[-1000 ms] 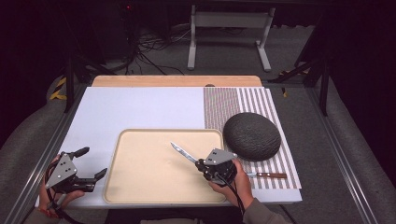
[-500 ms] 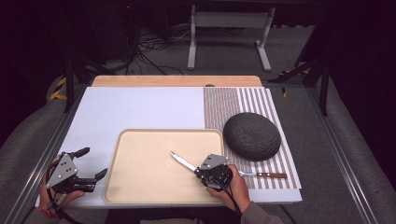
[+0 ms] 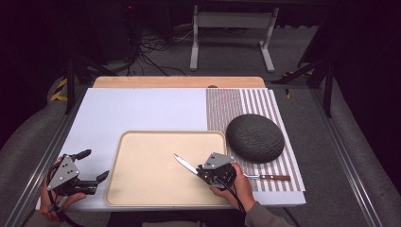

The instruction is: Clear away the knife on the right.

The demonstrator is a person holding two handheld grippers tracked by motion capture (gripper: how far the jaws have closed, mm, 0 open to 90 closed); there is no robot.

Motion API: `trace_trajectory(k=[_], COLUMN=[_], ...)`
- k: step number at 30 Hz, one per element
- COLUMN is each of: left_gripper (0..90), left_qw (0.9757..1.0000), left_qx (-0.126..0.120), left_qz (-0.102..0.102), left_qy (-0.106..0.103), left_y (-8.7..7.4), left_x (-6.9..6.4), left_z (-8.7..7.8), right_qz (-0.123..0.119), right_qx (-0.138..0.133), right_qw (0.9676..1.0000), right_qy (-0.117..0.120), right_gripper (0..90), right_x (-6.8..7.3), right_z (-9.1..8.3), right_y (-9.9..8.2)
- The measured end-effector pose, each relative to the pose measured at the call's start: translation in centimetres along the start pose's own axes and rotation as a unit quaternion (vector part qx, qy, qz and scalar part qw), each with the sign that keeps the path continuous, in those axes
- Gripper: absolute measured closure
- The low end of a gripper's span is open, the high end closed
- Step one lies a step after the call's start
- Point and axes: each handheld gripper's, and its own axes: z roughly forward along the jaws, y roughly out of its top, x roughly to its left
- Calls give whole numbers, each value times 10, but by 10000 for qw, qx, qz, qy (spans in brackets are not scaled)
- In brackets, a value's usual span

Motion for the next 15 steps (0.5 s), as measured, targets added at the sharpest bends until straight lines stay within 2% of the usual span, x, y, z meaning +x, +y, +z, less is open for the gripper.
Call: trace_trajectory(k=[3,5,8,10,15], left_gripper=[74,74,74,74,75], left_qw=[10000,10000,10000,10000,10000], left_qx=[32,26,30,45,49], left_qz=[1,8,-33,-46,-8], left_qy=[12,14,-12,-16,-11], left_y=[0,0,-1,-1,0], left_x=[0,0,0,0,0], left_z=[0,0,1,1,2], right_qz=[-265,-436,-585,-619,-486], right_qx=[78,171,323,449,428], right_qw=[9995,9984,9967,9959,9972], right_qy=[119,327,451,491,373], right_gripper=[900,900,900,900,900], right_x=[3,7,12,12,8], right_z=[3,9,17,22,23], right_y=[7,10,9,7,4])
